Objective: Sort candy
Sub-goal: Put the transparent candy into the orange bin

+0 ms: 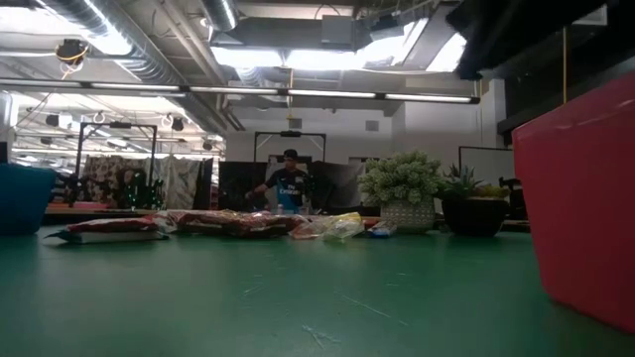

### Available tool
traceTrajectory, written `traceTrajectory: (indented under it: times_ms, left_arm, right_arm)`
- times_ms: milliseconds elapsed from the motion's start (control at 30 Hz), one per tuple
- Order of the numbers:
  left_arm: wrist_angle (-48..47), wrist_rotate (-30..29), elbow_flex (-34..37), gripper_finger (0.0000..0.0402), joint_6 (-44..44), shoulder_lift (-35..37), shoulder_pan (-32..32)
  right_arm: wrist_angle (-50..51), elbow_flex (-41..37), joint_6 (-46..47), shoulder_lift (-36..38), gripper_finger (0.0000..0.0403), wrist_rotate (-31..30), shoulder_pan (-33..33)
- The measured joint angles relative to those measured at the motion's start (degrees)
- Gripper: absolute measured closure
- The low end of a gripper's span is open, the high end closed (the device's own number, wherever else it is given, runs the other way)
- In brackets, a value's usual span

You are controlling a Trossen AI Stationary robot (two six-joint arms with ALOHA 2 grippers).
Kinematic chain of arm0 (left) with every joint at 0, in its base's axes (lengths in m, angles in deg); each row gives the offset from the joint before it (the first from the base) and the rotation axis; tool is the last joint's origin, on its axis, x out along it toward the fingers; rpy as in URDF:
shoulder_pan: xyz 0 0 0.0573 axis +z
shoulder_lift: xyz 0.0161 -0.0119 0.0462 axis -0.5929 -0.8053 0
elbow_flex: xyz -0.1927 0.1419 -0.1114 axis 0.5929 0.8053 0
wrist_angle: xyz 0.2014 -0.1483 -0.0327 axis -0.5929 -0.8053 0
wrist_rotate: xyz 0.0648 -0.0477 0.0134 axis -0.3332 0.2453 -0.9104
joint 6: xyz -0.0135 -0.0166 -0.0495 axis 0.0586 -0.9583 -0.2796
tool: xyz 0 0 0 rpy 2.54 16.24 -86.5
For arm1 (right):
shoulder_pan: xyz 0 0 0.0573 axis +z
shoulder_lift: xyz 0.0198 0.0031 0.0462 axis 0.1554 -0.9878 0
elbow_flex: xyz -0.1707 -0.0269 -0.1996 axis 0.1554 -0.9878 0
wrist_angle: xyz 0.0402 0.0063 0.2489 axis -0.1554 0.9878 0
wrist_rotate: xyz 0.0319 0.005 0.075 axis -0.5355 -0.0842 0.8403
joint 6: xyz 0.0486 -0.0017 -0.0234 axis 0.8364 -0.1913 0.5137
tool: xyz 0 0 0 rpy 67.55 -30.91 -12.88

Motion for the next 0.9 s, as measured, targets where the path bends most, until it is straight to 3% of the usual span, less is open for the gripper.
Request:
traceTrajectory:
  times_ms: [100,200,433,600,733,900]
  left_arm:
    - [3.8,-12.52,-0.55,0.0302,5.48,0.0,1.29]
    - [7.47,-16.95,-0.53,0.0302,12.82,-0.02,2.91]
    - [11.69,-16.14,0.13,0.0302,24.83,-0.04,8.04]
    - [11.67,-11.17,0.15,0.0302,31.82,-0.04,10.8]
    - [11.66,-7.54,0.17,0.0302,33.86,-0.04,12.12]
    - [11.65,-7.07,0.17,0.0302,34.14,-0.04,12.46]
  right_arm:
    - [-4.01,0.0,0.01,-2.05,0.026,0.0,-2.39]
    - [-8.14,0.0,0.22,-4.85,0.026,0.08,-4.14]
    - [-14.91,0.0,0.32,-11.77,0.026,0.14,-7.36]
    - [-15.61,0.0,4.22,-16.36,0.026,-2.88,-9.74]
    - [-16.83,0.0,4.89,-19.48,0.026,-4.84,-11.97]
    - [-19.24,0.0,4.92,-22.73,0.026,-4.88,-15.23]
